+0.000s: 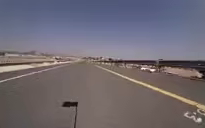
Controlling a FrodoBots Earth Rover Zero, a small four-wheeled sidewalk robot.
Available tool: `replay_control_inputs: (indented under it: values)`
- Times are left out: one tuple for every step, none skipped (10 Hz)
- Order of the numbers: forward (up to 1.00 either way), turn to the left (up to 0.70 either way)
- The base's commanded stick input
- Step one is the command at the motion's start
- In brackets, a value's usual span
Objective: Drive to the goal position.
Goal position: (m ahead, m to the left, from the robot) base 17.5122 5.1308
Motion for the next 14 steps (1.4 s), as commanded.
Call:
replay_control_inputs:
  values:
    - [0.70, 0.00]
    - [0.70, 0.00]
    - [0.70, 0.00]
    - [0.70, 0.00]
    - [0.70, 0.00]
    - [0.70, 0.00]
    - [0.70, 0.00]
    - [0.70, 0.00]
    - [0.70, 0.00]
    - [0.70, 0.00]
    - [0.70, 0.00]
    - [0.70, 0.00]
    - [0.70, 0.00]
    - [0.70, 0.00]
